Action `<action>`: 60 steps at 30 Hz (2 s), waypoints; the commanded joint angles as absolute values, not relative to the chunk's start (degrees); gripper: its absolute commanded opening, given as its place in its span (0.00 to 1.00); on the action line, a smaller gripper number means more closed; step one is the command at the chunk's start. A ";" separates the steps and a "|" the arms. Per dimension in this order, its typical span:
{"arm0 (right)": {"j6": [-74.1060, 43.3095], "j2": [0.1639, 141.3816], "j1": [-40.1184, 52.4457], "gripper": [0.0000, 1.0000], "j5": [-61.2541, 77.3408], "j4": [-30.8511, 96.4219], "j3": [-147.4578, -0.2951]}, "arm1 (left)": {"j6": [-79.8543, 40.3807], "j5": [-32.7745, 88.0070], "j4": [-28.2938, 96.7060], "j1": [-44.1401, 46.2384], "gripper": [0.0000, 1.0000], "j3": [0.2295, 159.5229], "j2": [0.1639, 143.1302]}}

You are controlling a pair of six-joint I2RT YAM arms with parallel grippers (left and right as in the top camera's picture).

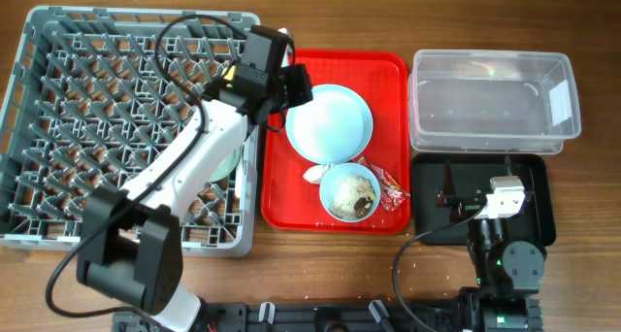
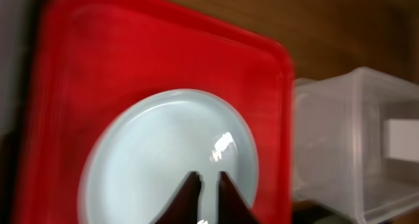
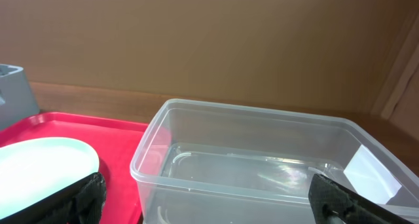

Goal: Sort waste into correct bins and load items into the dishwasher rack
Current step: 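Lift the light-blue plate and stand it upright in the dish rack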

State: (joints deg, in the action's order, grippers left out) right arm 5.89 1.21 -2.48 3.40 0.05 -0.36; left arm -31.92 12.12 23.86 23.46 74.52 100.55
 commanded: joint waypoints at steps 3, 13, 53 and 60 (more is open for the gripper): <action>6.00 0.91 -2.81 1.00 3.70 -0.10 -0.30 | -21.74 -4.54 34.26 25.12 0.31 74.04 101.69; 6.00 0.91 -2.81 1.00 3.70 -0.10 -0.30 | -17.52 -5.43 36.88 27.46 0.42 74.04 106.98; 6.00 0.93 -2.81 1.00 3.70 -0.10 -0.30 | -21.63 -7.40 25.30 29.10 0.23 74.04 118.30; 6.00 0.91 -2.81 1.00 3.70 -0.10 -0.30 | -18.22 -16.73 24.73 29.08 0.04 79.94 107.18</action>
